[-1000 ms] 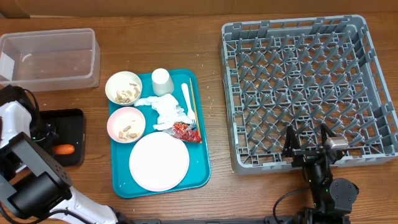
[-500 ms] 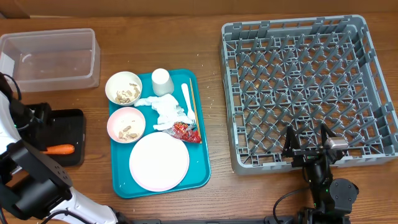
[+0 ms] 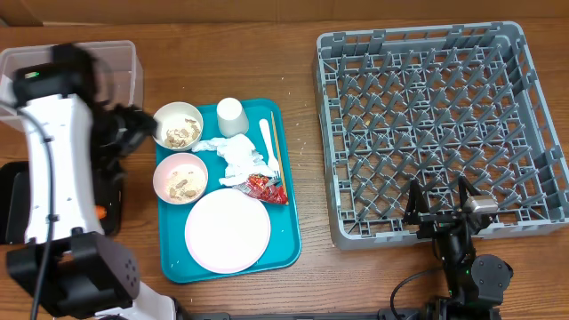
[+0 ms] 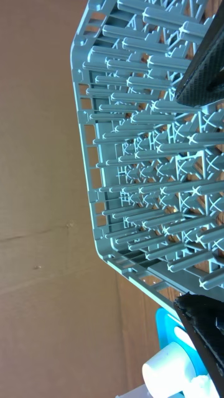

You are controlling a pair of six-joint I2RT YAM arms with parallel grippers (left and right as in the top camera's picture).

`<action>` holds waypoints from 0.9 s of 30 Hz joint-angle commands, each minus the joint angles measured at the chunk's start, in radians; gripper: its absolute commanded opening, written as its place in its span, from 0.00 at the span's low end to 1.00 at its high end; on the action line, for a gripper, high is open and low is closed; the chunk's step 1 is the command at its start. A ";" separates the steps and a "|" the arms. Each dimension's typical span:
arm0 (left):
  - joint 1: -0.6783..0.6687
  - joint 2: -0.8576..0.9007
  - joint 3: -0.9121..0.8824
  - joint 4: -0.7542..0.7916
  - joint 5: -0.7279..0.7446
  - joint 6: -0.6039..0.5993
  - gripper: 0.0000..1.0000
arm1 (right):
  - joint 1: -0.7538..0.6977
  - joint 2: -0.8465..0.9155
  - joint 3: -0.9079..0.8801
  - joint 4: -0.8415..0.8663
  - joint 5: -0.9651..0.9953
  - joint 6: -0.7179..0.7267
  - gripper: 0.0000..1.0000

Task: Sort waste into correct bins and load items into the dishwasher rack
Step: 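Grasp the rim of the pink rice bowl with the left gripper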

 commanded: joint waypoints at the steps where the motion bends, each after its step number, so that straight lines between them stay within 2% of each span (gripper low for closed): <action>1: -0.142 -0.016 -0.050 0.037 -0.124 0.050 0.89 | -0.006 -0.007 -0.010 0.007 0.010 -0.003 1.00; 5: -0.253 -0.014 -0.140 0.116 -0.190 0.050 0.95 | -0.006 -0.007 -0.010 0.007 0.010 -0.003 1.00; 7: -0.287 -0.014 -0.185 0.159 -0.225 0.051 0.99 | -0.006 -0.007 -0.010 0.007 0.010 -0.003 1.00; 10: -0.308 -0.014 -0.246 0.216 -0.248 0.059 1.00 | -0.006 -0.007 -0.010 0.007 0.010 -0.003 1.00; 17: -0.313 -0.013 -0.370 0.345 -0.077 0.230 1.00 | -0.006 -0.007 -0.010 0.007 0.010 -0.003 1.00; 19: -0.314 -0.013 -0.397 0.373 -0.048 0.254 0.98 | -0.006 -0.007 -0.010 0.007 0.009 -0.003 1.00; 24: -0.314 -0.013 -0.456 0.420 -0.033 0.259 0.87 | -0.006 -0.007 -0.010 0.007 0.010 -0.003 1.00; 27: -0.314 -0.013 -0.488 0.444 -0.042 0.260 0.85 | -0.006 -0.007 -0.010 0.007 0.010 -0.003 1.00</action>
